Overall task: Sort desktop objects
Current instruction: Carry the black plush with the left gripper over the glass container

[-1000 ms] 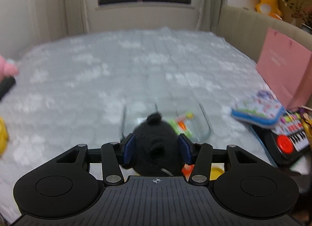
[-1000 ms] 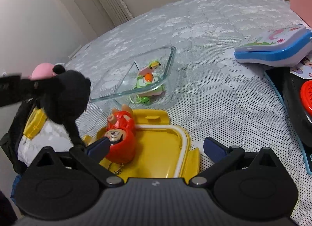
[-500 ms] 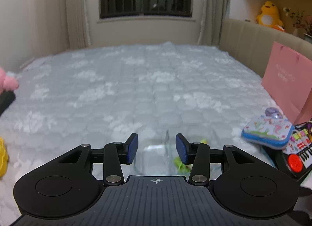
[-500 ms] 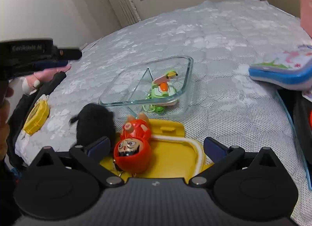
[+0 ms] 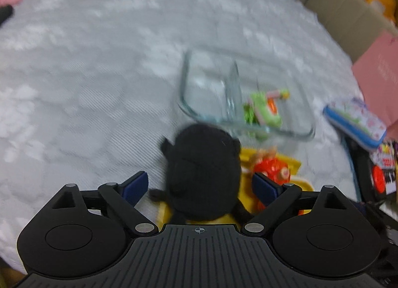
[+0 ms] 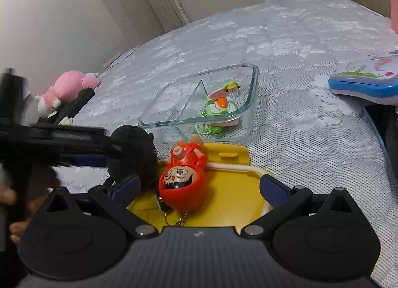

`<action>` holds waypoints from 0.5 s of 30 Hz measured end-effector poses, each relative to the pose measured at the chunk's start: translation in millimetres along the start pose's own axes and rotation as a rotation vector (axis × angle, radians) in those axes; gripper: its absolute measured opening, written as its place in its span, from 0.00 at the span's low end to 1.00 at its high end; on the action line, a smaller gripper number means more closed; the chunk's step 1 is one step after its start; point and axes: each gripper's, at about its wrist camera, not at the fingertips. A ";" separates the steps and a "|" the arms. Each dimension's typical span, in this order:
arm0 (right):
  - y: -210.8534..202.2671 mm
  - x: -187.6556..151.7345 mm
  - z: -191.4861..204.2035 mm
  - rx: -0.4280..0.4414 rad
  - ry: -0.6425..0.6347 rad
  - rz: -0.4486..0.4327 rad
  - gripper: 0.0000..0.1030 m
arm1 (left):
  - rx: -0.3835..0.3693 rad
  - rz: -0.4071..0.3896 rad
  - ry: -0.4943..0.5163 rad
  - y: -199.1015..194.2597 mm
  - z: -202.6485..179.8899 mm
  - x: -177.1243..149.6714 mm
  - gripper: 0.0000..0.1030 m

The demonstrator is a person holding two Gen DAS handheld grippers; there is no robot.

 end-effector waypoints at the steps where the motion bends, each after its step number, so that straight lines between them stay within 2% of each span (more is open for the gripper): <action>1: -5.6 -1.0 -1.6 0.000 0.001 -0.009 1.00 | -0.012 0.021 0.004 8.0 -3.2 -1.8 0.91; 2: -8.4 -0.9 -3.6 -0.002 0.005 -0.015 1.00 | -0.009 0.025 0.009 12.3 -5.6 -3.6 0.90; 3: -10.6 -1.0 -6.1 -0.007 0.011 -0.019 1.00 | 0.005 0.014 0.017 13.1 -6.5 -4.4 0.81; 4: -12.6 -1.0 -8.5 -0.012 0.017 -0.023 1.00 | 0.024 -0.002 0.022 10.8 -5.8 -4.9 0.68; 5: -12.7 -1.1 -10.8 -0.013 0.026 -0.024 1.00 | 0.027 -0.015 0.017 7.4 -3.4 -3.6 0.68; 9: -13.1 -1.4 -20.0 -0.019 0.062 -0.028 1.00 | -0.055 -0.049 -0.042 -18.4 9.0 4.5 0.67; 12: -11.1 -2.8 -23.7 -0.011 0.081 -0.018 1.00 | -0.090 -0.144 -0.033 -50.2 5.4 20.1 0.67; 15: -8.3 -5.2 -24.2 0.004 0.090 -0.004 1.00 | -0.106 -0.286 0.015 -84.6 -6.5 46.6 0.68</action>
Point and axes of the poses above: each gripper's, at about its wrist camera, not at the fingertips, and y roughly the way its jaws point, z to its left, x to its top, and after that the axes turned 10 degrees about -z, right-handed
